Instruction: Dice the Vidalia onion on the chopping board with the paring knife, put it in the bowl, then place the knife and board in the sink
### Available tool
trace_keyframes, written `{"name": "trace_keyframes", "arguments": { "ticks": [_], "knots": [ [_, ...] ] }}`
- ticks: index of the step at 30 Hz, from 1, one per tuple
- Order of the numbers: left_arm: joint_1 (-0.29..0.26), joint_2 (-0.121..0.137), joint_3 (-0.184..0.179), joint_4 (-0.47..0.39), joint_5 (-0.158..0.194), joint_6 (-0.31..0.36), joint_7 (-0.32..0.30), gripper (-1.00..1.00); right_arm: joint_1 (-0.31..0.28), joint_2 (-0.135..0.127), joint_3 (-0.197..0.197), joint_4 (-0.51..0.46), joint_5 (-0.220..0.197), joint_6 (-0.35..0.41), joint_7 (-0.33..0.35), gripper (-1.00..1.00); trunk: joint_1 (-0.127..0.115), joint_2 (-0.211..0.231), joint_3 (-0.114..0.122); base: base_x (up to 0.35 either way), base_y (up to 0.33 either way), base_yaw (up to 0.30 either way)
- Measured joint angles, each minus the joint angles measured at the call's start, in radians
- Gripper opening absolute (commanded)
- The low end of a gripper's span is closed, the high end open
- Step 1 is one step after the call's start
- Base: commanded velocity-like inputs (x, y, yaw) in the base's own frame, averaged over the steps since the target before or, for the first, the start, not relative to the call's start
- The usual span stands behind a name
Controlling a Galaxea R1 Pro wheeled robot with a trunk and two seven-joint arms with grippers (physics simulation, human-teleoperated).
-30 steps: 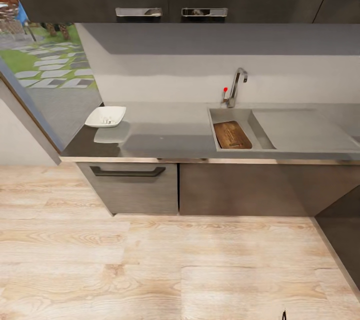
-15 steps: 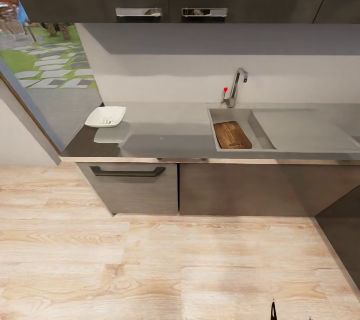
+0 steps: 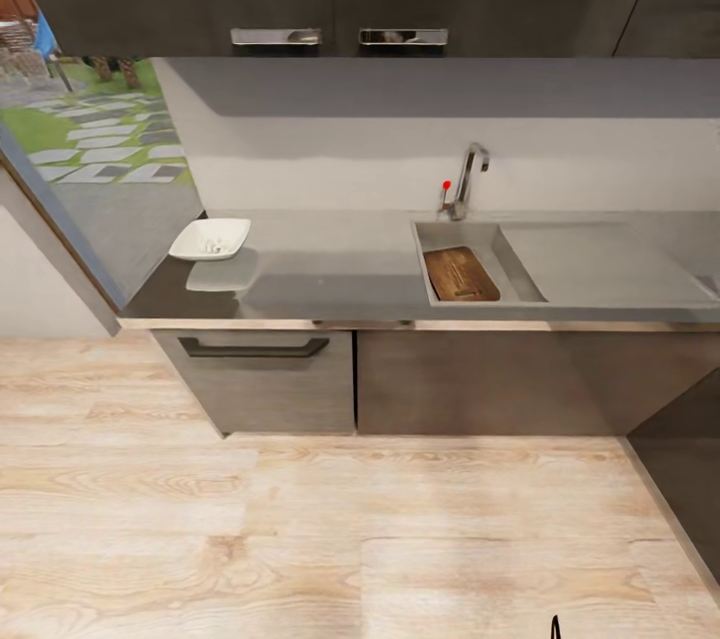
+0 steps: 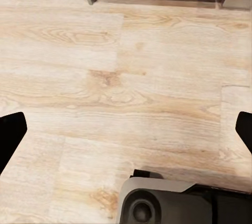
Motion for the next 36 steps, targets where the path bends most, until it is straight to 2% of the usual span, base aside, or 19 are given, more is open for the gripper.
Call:
{"name": "trace_keyframes", "arguments": {
  "ticks": [29,36],
  "knots": [
    [0.0,0.0,0.0,-0.001,0.0,0.0,0.0,1.0,0.0,0.002,0.0,0.004,0.0,-0.006,0.0,1.0,0.0,0.0,0.046,0.0,0.0,0.0],
    [0.0,0.0,0.0,-0.003,0.0,0.0,0.0,1.0,0.0,0.014,0.0,0.004,0.002,-0.007,0.0,1.0,0.0,0.0,0.057,0.0,0.0,0.0]
  ]
}}
